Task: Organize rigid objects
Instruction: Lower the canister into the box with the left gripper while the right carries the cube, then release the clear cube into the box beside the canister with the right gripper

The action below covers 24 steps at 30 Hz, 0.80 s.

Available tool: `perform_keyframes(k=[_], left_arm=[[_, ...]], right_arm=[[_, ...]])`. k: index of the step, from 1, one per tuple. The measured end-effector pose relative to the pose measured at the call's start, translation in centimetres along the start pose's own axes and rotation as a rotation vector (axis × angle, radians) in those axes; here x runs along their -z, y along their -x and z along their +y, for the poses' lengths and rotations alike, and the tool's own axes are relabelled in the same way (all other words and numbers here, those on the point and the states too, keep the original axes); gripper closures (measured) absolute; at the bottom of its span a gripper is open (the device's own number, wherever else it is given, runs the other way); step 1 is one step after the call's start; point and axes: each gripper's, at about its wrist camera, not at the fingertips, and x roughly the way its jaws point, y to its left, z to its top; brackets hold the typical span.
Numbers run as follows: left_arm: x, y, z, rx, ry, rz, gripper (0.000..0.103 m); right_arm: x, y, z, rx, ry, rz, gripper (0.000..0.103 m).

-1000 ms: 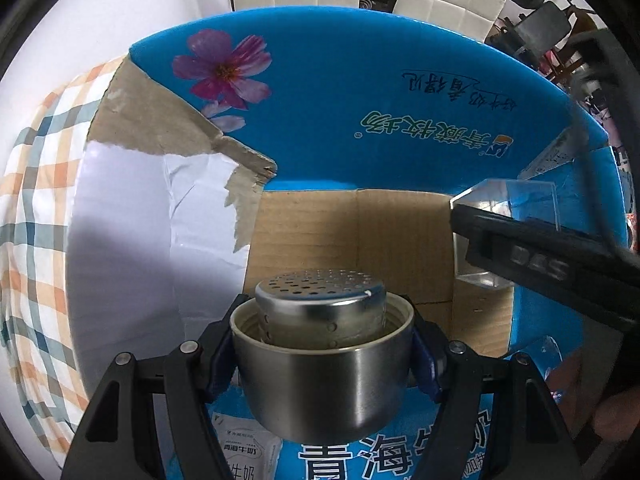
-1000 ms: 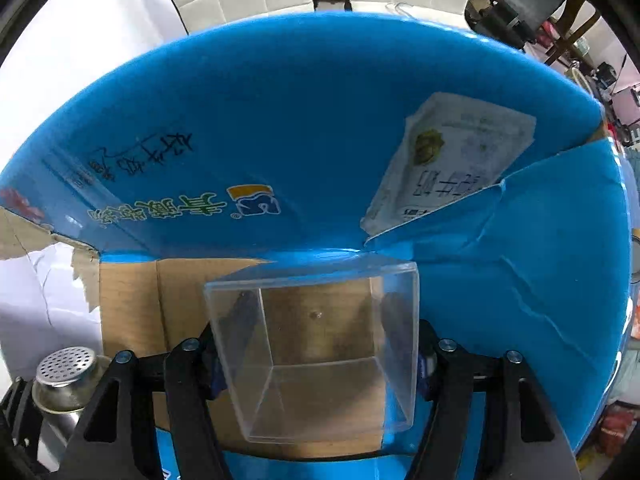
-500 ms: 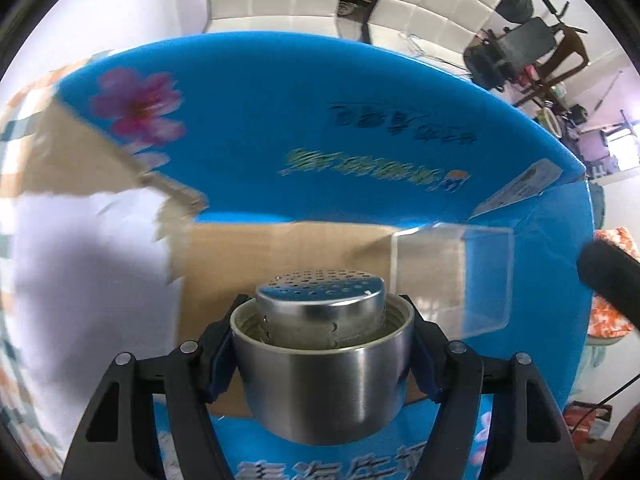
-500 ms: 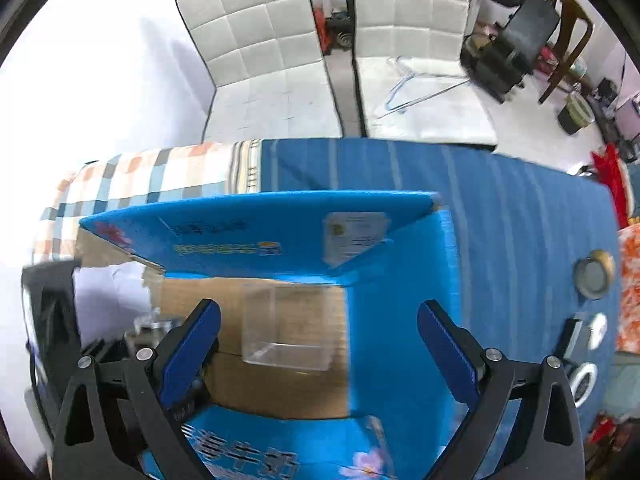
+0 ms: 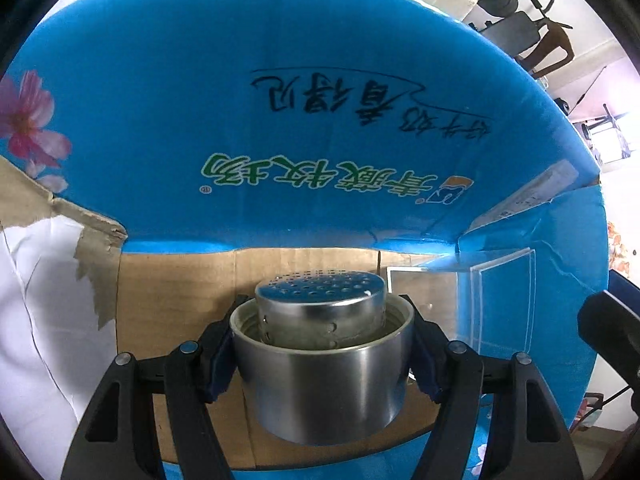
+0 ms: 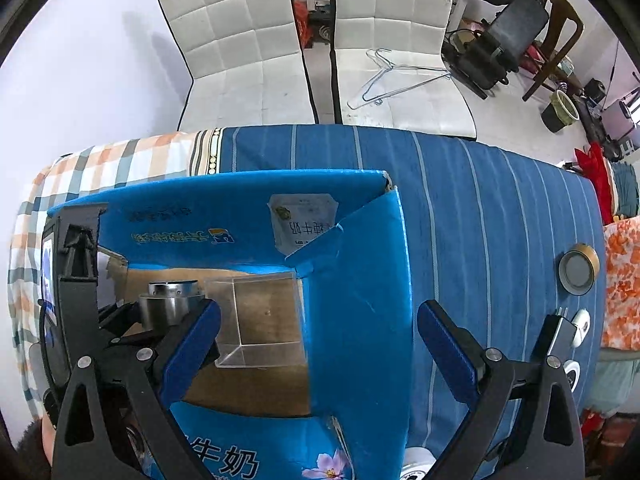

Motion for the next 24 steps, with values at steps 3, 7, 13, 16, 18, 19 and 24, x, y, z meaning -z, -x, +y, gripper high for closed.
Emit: perform_keyframes(k=[3, 7, 13, 16, 18, 19, 24], left_arm=[[0.0, 0.4, 0.0, -0.002, -0.007, 0.0, 0.034], [-0.7, 1.0, -0.7, -0.026, -0.009, 0.016, 0.025], [-0.3, 4.5, -1.0, -0.088, -0.035, -0.046, 0.007], [0.5, 6.0, -0.8, -0.118, -0.041, -0.066, 0.007], [1.3, 6.8, -0.5, -0.133, -0.035, -0.079, 0.007], [1.9, 7.7, -0.4, -0.137, -0.034, -0.091, 0.007], [5.1, 9.0, -0.1, -0.197, -0.04, -0.133, 0.007]], right_arm=[[0.0, -0.2, 0.2, 0.01, 0.001, 0.004, 0.002], [-0.1, -0.4, 0.5, 0.019, 0.004, 0.007, 0.002], [0.0, -0.1, 0.6, 0.025, 0.01, 0.013, 0.002], [0.4, 0.5, 0.5, 0.023, 0.012, 0.005, 0.002], [0.7, 1.1, 0.4, 0.014, 0.012, 0.002, 0.002], [0.8, 1.4, 0.4, 0.011, 0.015, 0.0, 0.002], [2.6, 3.1, 0.3, -0.017, 0.023, -0.013, 0.002]])
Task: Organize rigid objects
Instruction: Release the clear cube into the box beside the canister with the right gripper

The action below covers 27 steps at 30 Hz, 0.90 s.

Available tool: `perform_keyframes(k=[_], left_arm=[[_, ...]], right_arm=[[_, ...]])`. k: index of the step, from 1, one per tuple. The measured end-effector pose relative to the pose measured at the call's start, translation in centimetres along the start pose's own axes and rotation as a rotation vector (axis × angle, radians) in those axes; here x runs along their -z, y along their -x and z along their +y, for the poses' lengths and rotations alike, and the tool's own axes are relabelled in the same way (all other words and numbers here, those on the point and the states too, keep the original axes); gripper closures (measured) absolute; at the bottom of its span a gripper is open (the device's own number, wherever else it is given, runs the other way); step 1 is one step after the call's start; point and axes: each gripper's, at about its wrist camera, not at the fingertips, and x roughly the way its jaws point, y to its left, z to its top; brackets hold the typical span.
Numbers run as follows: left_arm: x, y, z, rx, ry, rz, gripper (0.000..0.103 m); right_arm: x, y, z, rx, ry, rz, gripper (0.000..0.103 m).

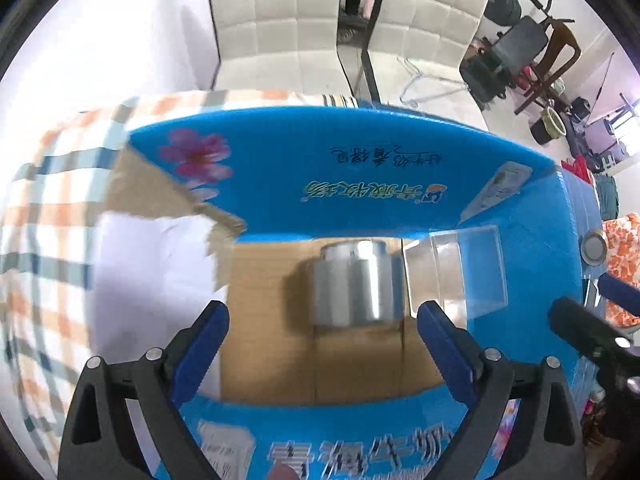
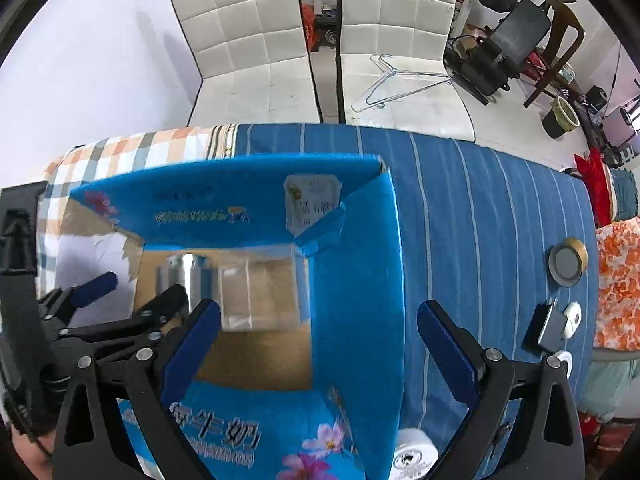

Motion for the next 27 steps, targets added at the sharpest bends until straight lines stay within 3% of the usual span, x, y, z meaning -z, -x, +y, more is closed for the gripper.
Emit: perform_keyframes(k=[8, 16, 21, 27], left_arm=[[2.7, 4.4, -2.2, -0.069, 0.0, -0.071, 0.007], [4.4, 8.8, -7.7, -0.061, -0.012, -0.149, 0.007], [5.6, 10.6, -13.7, -0.026, -0.08, -0.17, 0.007], [6.5, 7.9, -23.2, 0.0, -0.21, -0.114, 0.007]], right_arm=[[4.6, 2.4, 0.1, -0.091, 0.016, 0.003, 0.002], [8.3, 7.1, -2.8, -0.163, 0.007, -0.07, 0.002], [10.3, 9.6, -8.5, -0.174, -0.05, -0.098, 0.002], [12.2, 9.6, -18.9, -0.127, -0.197, -0.078, 0.002]])
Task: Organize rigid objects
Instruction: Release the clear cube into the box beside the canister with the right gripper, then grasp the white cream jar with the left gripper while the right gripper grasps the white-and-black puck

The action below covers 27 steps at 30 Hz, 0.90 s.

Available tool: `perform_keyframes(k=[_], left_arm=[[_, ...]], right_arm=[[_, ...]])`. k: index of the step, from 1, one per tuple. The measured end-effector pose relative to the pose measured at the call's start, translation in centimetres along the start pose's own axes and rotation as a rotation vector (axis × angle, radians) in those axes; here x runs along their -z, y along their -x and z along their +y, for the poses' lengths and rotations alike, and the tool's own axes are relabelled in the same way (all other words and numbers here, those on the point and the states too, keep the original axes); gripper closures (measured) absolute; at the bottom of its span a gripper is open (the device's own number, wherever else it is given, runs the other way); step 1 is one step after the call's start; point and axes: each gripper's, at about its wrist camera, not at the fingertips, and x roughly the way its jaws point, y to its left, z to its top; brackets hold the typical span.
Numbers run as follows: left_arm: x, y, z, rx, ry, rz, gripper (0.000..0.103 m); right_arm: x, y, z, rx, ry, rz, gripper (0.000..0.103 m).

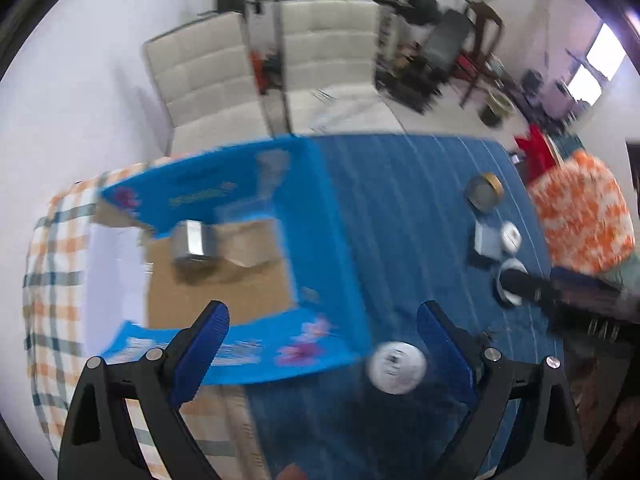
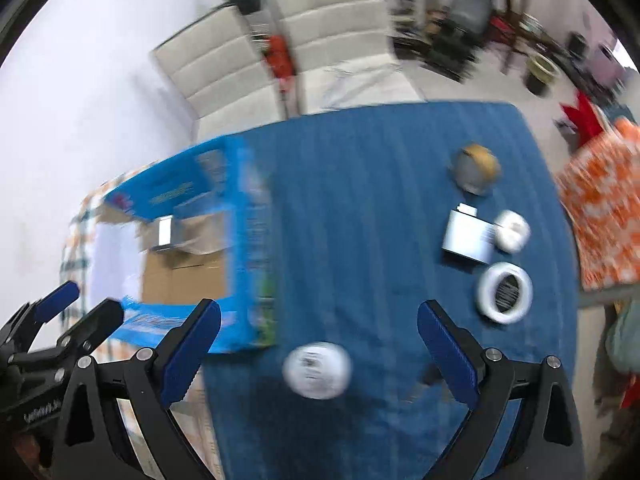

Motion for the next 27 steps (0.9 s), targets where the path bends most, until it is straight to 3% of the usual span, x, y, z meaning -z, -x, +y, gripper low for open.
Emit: perform_keyframes(k=[4, 7, 13, 19, 24, 25, 27], left_arm=[[2.4, -3.5, -4.8, 0.012, -0.032, 0.09, 0.007], [5.0, -5.9, -6.9, -0.022, -0.037, 0.149, 0.007], [8.5, -12.3, -7.5, -0.045, 0.081, 0.284, 0.007], [8.4, -17.1, -7.7, -0.05, 0.162, 0.349, 0.007], [8.2, -18.4, -8.4, -0.064, 0.159, 0.339, 0.007], [8.1, -18.5, -8.4, -0.065, 0.159, 0.337, 0.008], [8.2, -18.8, -8.7, -0.07, 0.151, 0.329, 0.031]], right_arm=[[0.3, -0.7, -7.5, 0.044, -0.098, 0.046, 0.002], [1.0, -1.7, -11.4, 0.062, -0.141, 0.079, 0.002], [2.6, -5.4, -19.0, 0.059, -0.273, 0.125, 0.002], [1.8, -10.8, -22.1, 0.095, -0.311, 0.178, 0.002], [0.5, -14.1, -23.2, 0.102, -0.305, 0.218, 0.002], [0.3, -14.6, -23.3, 0.104, -0.305, 0.225, 0.002], [0.1, -15.4, -23.6, 0.103, -0.309, 0.236, 0.002]])
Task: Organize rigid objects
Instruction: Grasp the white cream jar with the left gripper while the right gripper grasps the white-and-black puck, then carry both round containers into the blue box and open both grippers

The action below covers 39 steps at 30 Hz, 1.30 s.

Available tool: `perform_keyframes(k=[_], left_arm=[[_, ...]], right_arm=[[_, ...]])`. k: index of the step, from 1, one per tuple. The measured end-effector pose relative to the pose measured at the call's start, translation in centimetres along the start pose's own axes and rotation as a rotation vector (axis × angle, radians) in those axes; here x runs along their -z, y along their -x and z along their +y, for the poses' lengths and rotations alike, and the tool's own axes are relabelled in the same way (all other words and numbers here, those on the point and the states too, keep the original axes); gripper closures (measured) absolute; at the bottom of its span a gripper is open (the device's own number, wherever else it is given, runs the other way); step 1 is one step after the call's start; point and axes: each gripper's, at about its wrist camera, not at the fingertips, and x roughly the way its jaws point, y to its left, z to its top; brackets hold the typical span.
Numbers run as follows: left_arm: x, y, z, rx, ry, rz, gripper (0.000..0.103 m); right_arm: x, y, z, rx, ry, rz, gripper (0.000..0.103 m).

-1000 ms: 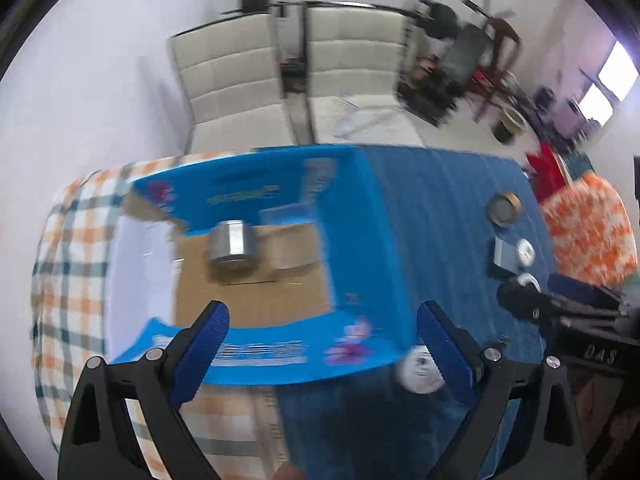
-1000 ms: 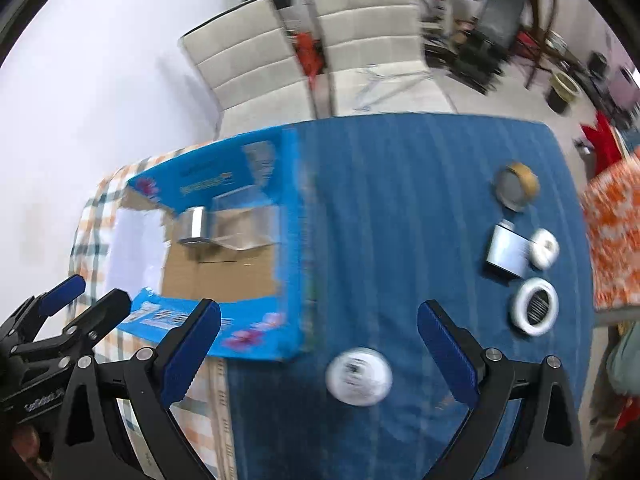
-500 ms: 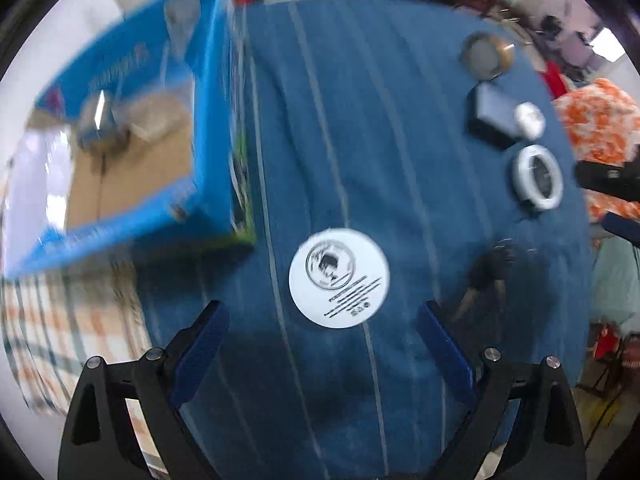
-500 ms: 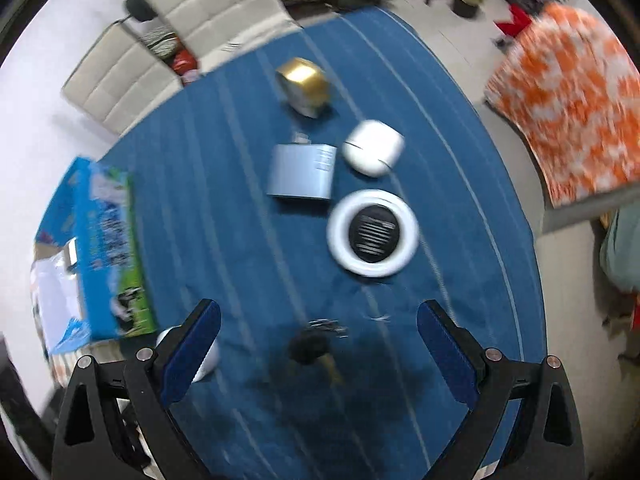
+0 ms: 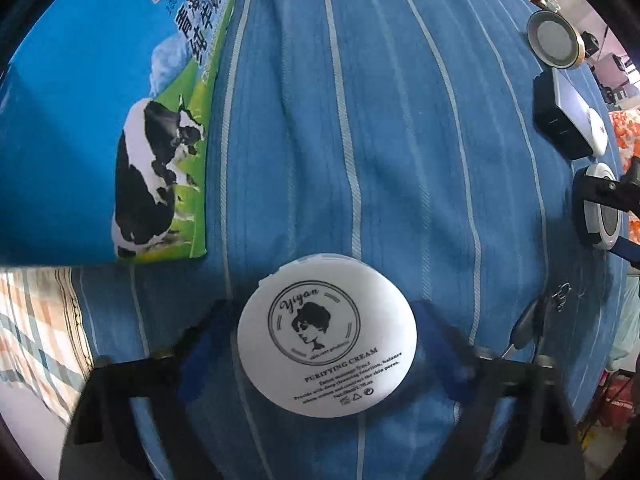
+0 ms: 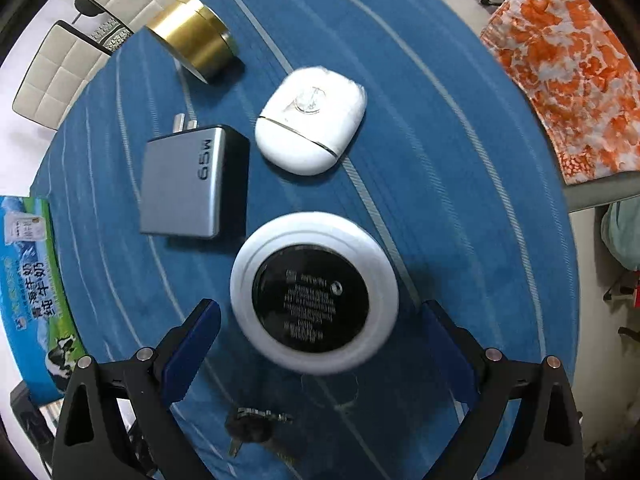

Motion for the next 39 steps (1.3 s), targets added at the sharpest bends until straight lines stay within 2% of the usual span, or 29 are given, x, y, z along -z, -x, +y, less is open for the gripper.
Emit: perform_keyframes(k=[4, 6, 7, 8, 15, 21, 31, 33, 35, 39], left_arm=[[-0.3, 0.2, -0.3, 0.001, -0.014, -0.019, 0.038], [0.0, 0.3, 0.1, 0.002, -0.018, -0.012, 0.038], [0.2, 0.3, -0.1, 0.001, -0.018, -0.009, 0.038], [0.7, 0.3, -0.2, -0.007, -0.025, -0.002, 0.038], [2.8, 0.4, -0.9, -0.02, -0.048, 0.005, 0.038], [3.2, 2.2, -0.7, -0.016, -0.074, -0.038, 0.038], [6.9, 10.2, 0.5, 0.024, -0.143, -0.182, 0.038], [6.8, 12.2, 1.1, 0.03, -0.136, -0.213, 0.038], [5.5, 14.4, 3.0, 0.04, -0.116, -0.244, 0.038], [5.4, 17.4, 6.2, 0.064, -0.068, -0.292, 0.038]], right_arm=[[-0.3, -0.3, 0.2, 0.03, 0.014, -0.025, 0.004], [-0.1, -0.2, 0.5, 0.069, 0.022, -0.039, 0.013], [0.0, -0.1, 0.7, 0.09, 0.035, -0.048, 0.022], [0.3, 0.1, 1.1, 0.112, 0.052, -0.063, 0.025], [1.6, 0.7, 2.8, 0.161, 0.094, -0.074, 0.026], [3.7, 1.9, 2.9, 0.13, 0.108, -0.096, 0.026], [9.3, 7.6, 6.0, 0.055, 0.232, -0.198, 0.026], [10.4, 9.0, 7.3, 0.029, 0.263, -0.21, 0.026], [11.4, 10.3, 8.3, -0.01, 0.288, -0.219, 0.026], [13.8, 12.9, 12.1, -0.081, 0.359, -0.235, 0.026]])
